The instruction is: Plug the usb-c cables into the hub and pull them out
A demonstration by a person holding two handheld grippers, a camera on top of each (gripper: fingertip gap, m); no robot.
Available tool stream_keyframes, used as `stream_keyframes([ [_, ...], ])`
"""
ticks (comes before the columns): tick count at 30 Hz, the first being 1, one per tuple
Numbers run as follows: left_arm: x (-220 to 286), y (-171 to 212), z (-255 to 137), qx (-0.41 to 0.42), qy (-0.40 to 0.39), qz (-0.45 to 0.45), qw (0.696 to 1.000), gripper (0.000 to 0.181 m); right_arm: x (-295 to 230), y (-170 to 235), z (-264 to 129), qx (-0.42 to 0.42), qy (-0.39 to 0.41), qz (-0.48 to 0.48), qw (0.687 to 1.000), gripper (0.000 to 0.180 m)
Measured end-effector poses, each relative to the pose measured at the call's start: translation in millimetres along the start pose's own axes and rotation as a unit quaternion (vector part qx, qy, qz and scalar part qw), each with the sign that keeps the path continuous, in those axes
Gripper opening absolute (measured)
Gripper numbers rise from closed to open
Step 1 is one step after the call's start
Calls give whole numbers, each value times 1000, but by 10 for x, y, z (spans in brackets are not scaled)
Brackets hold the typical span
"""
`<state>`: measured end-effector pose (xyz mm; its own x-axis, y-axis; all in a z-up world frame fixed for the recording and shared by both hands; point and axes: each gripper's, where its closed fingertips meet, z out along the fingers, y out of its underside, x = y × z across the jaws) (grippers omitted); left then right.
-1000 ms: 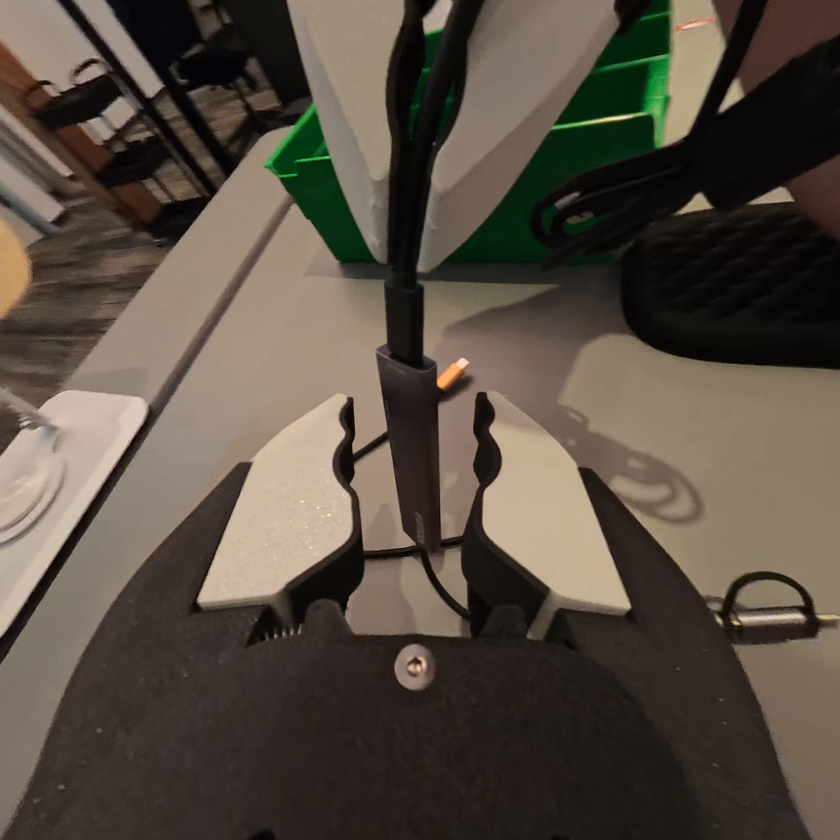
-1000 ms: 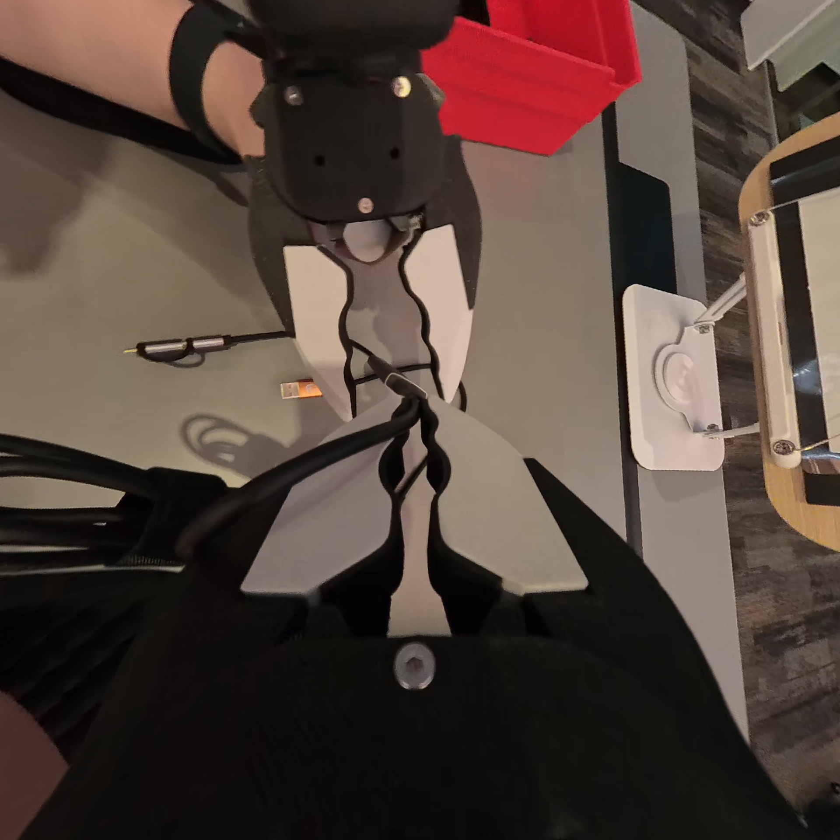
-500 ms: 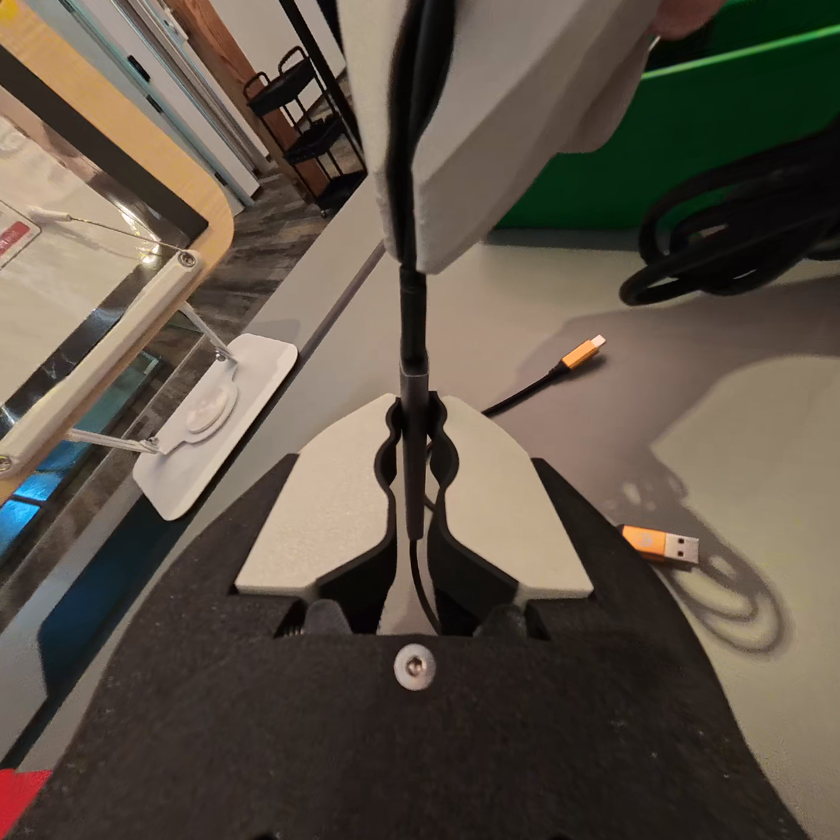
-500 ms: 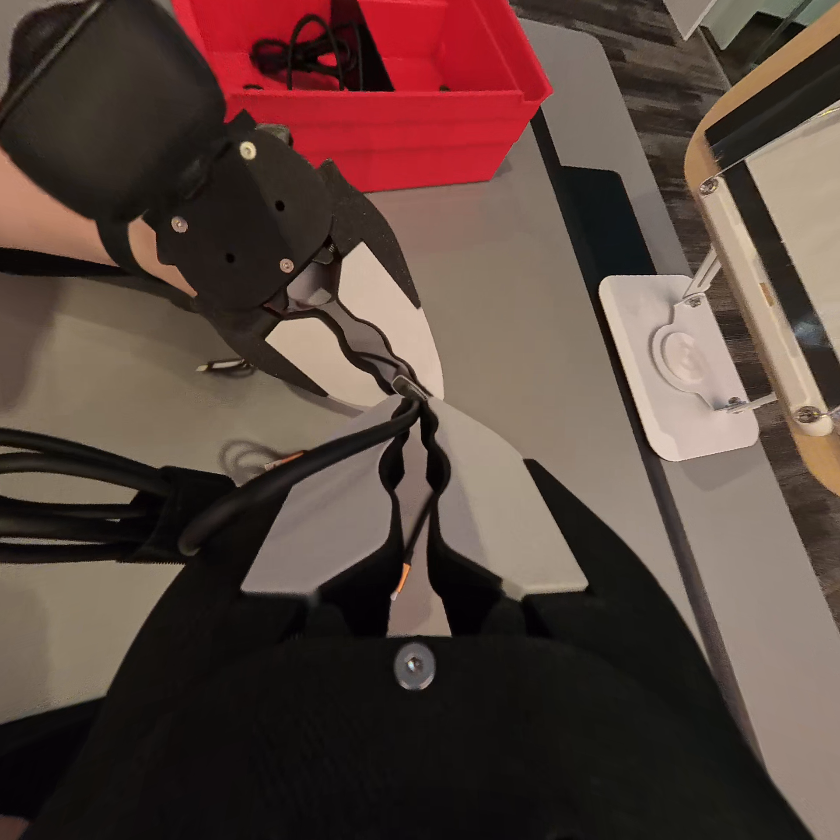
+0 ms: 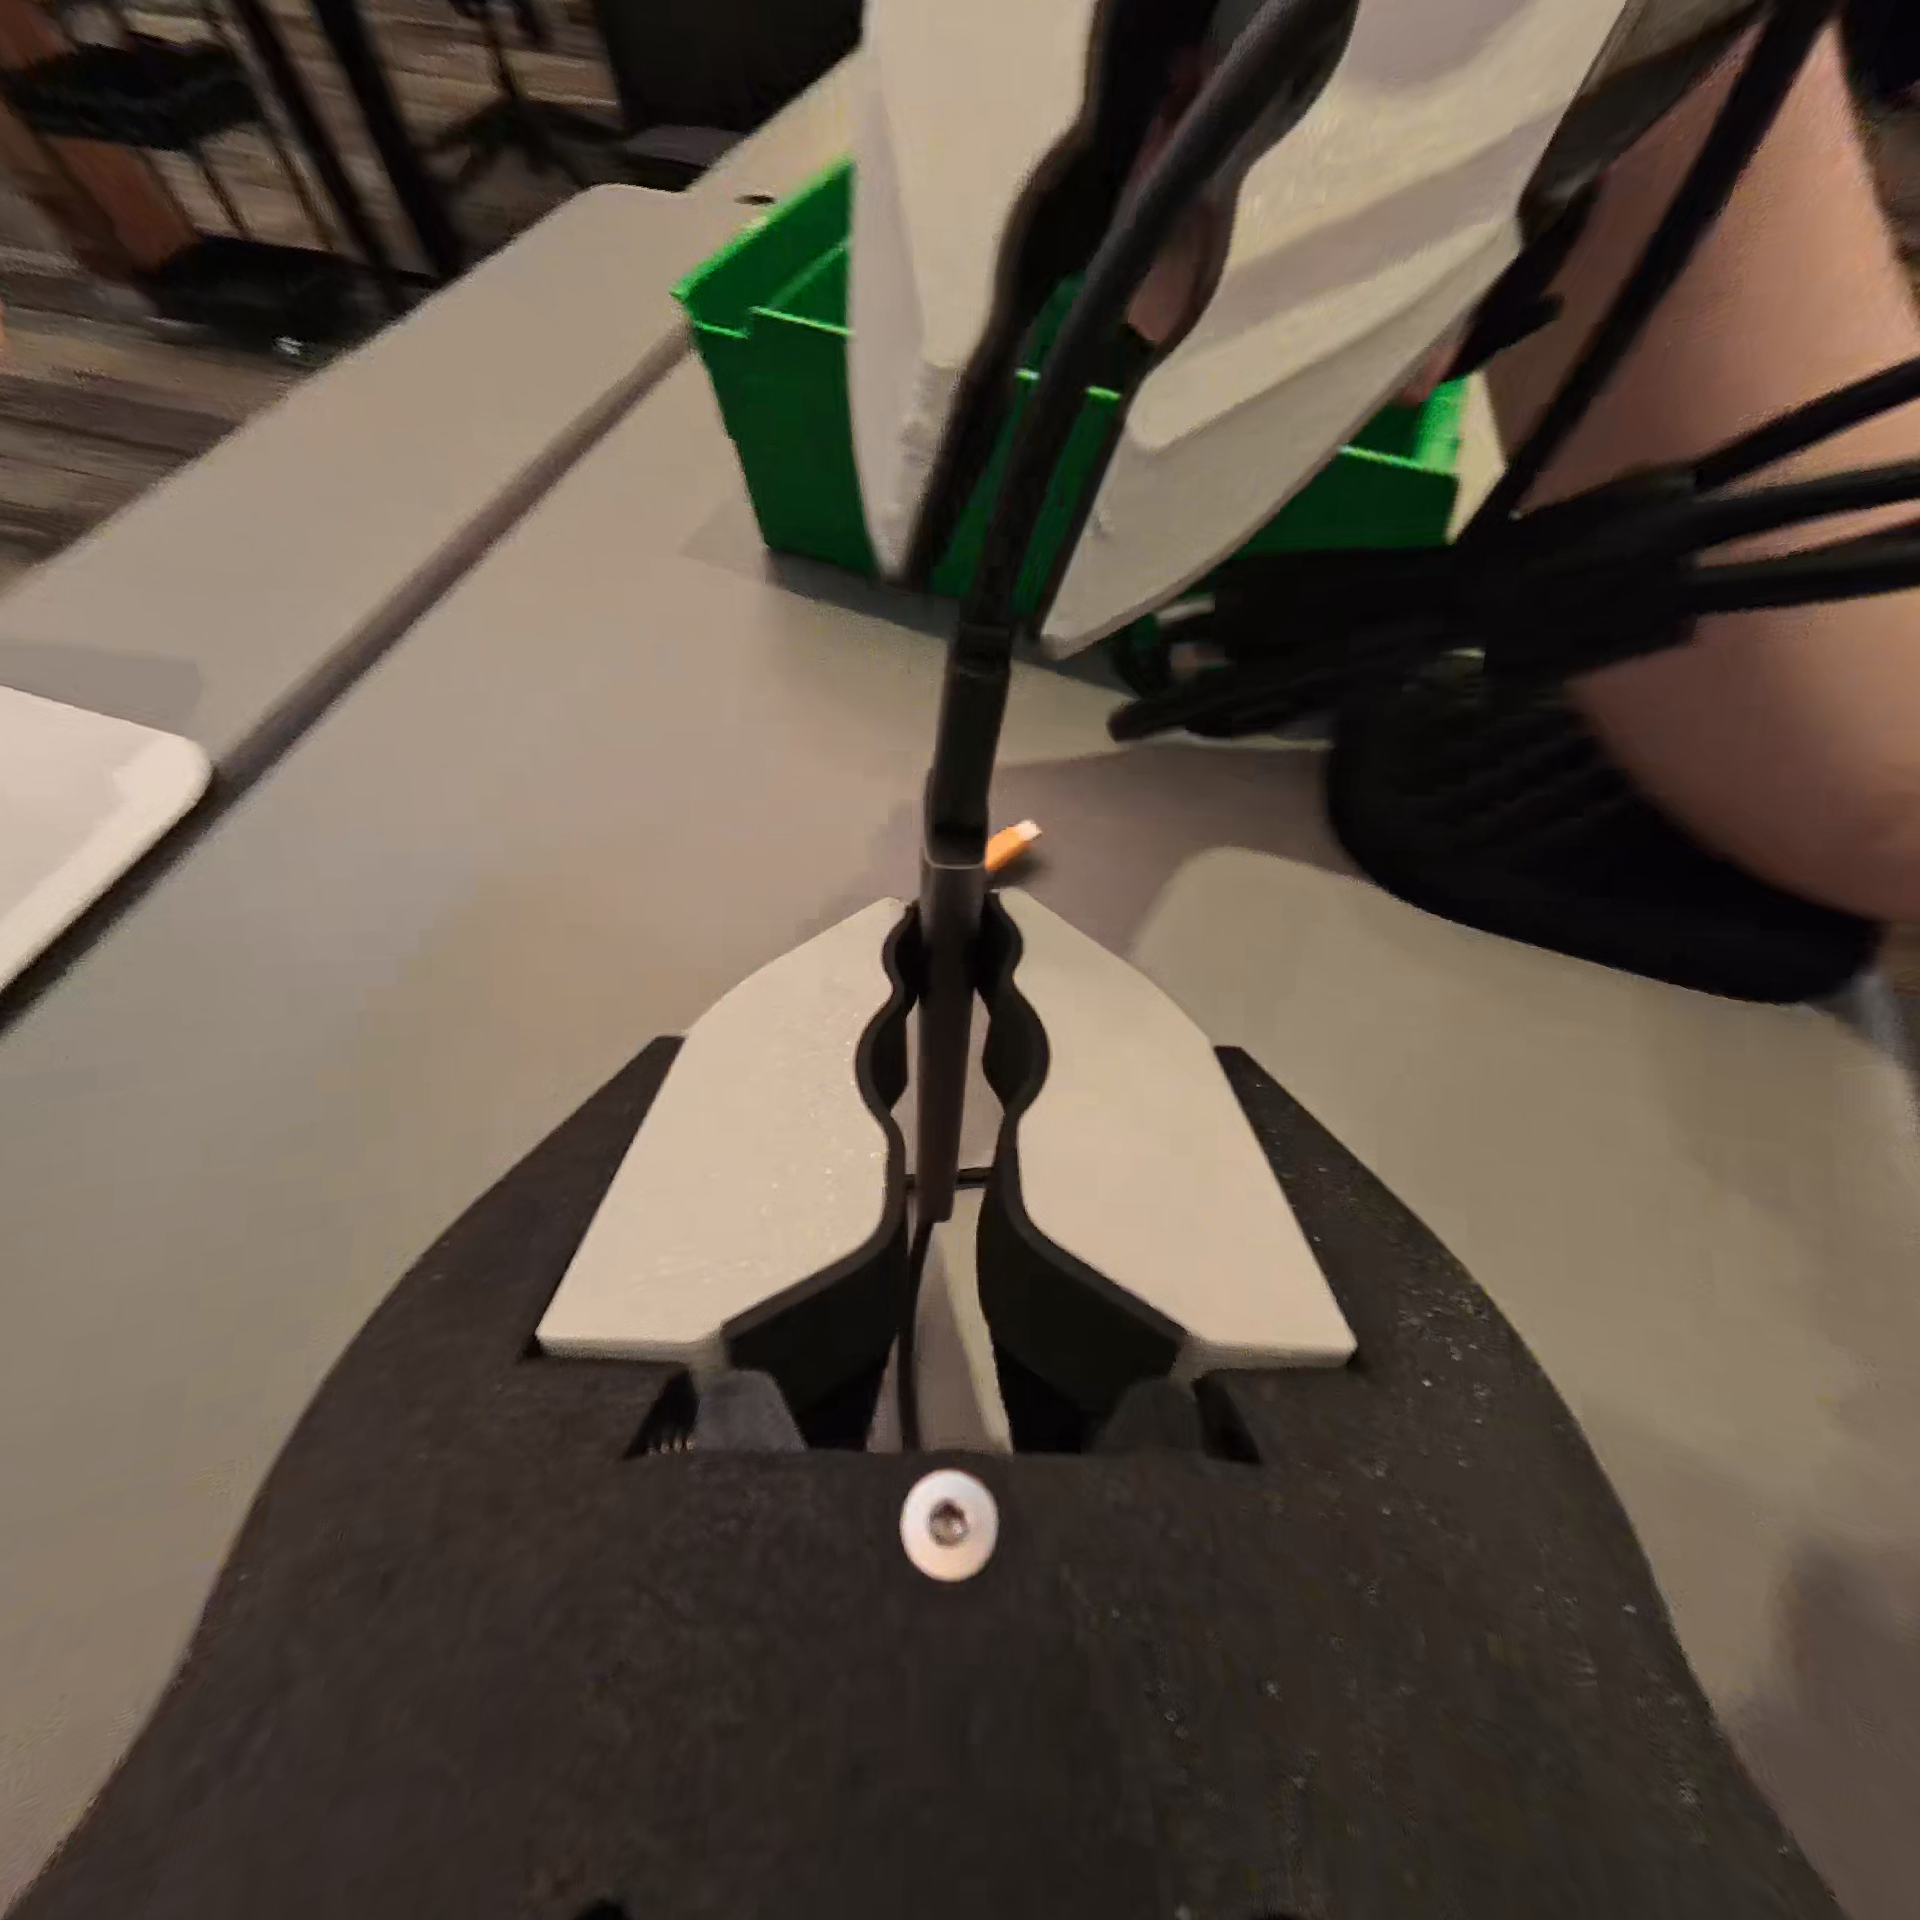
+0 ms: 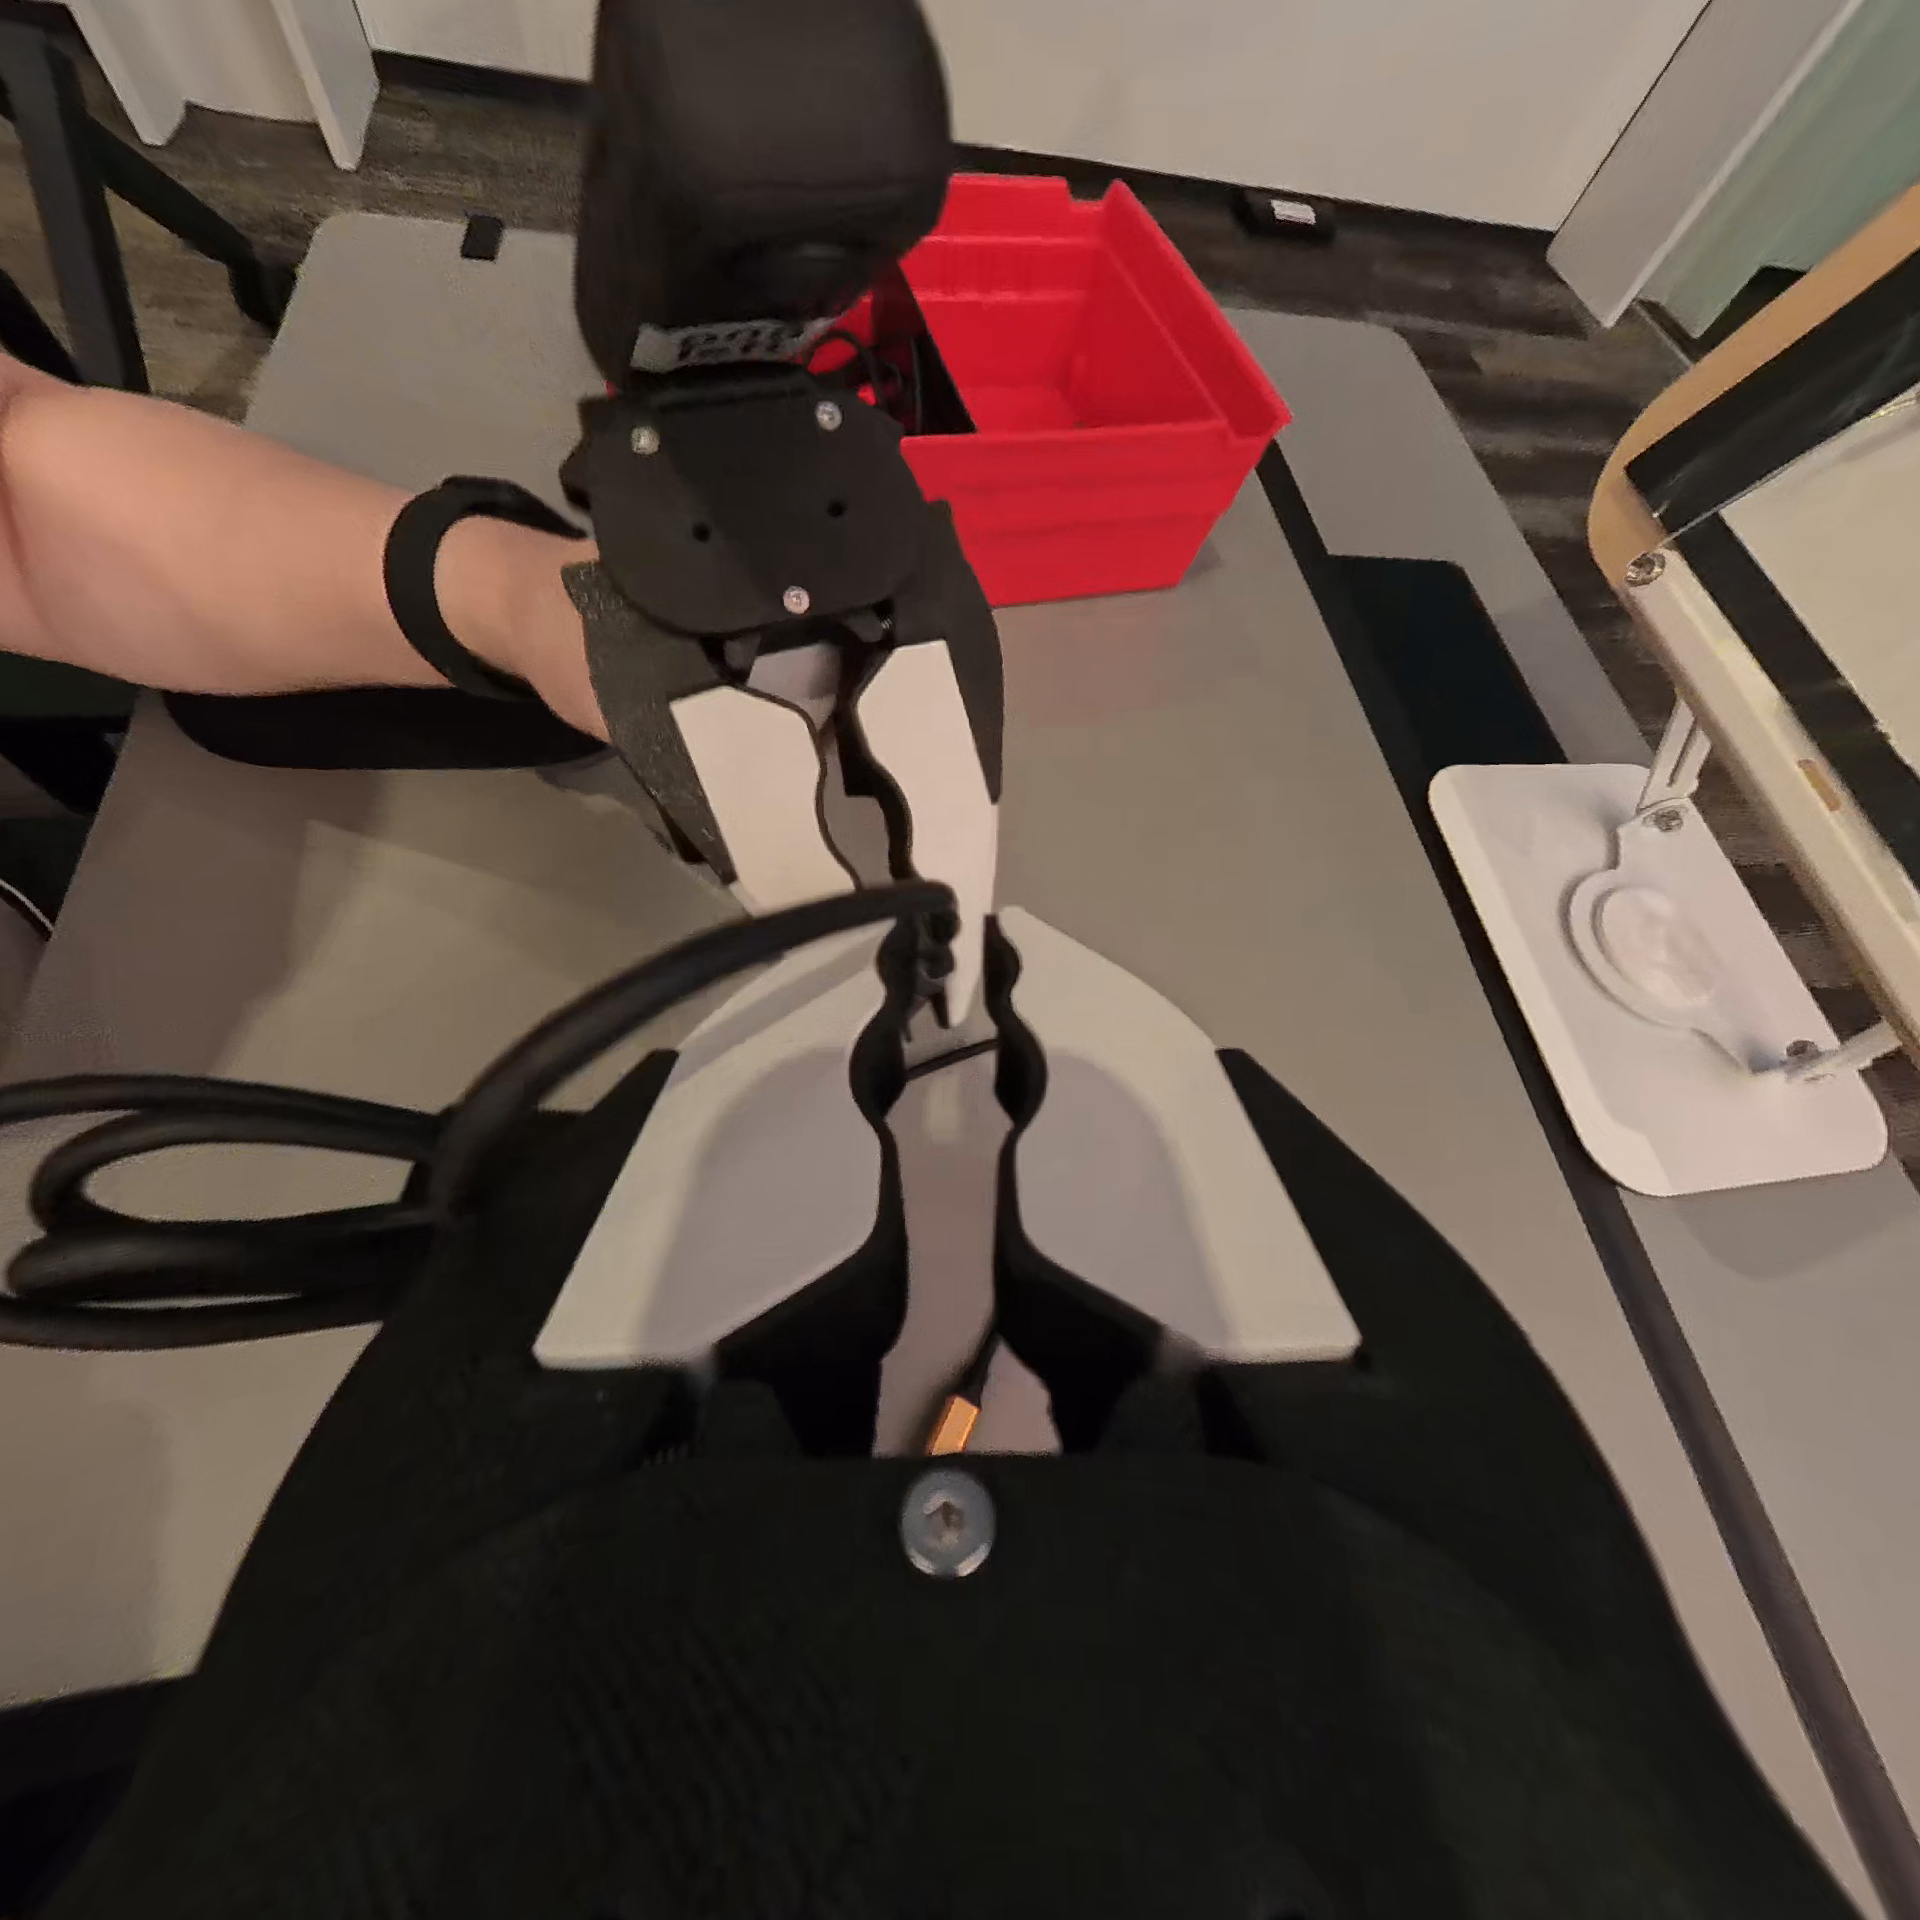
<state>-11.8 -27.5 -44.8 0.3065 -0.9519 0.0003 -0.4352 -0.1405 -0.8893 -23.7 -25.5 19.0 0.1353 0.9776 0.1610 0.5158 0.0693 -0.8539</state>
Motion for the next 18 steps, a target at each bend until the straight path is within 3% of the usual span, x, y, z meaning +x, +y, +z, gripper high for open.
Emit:
stream_keyframes([
  [2,98,23,11,-15,33,-7,999,9,9,65,-1,-14,4,-9,1000,20],
  [8,302,53,-13,-27,125,-48,991,9,-137,63,32,9,-60,1,998,20],
  [12,412,7,-63,-16,185,-87,979,9,-200,7,43,32,-99,24,994,9],
  [18,458,39,-65,-27,187,-56,980,9,-267,15,45,19,-156,92,983,7],
])
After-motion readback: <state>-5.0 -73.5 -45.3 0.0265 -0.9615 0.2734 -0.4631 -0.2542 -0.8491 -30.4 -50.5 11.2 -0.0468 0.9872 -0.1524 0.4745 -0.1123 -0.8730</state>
